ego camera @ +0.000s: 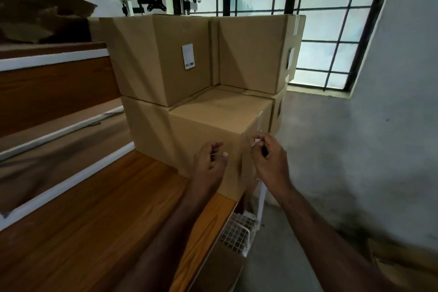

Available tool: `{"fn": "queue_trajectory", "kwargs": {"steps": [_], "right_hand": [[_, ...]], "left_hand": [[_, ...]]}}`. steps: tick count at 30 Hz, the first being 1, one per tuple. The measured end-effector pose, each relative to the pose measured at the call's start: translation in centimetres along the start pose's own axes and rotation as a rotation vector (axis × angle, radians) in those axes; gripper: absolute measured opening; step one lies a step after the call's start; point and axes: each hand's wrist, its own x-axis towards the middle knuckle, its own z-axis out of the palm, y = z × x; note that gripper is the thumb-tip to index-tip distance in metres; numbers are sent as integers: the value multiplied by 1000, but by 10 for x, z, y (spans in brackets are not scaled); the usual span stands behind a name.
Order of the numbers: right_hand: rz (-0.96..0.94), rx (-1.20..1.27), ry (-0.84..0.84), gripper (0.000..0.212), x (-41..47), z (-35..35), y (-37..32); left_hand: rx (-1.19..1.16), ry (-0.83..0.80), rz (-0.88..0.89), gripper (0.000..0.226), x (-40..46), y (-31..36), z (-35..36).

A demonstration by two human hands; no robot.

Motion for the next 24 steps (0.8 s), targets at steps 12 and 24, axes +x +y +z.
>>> {"fn": "queue_trajectory", "kwargs": {"steps": [12,24], "right_hand": [[147,-8,-151,35,102,-11,91],[236,132,-190,55,160,8,135]], "left_hand": [[273,396,25,60,61,-15,76],[294,469,19,75,60,-31,97]]}}
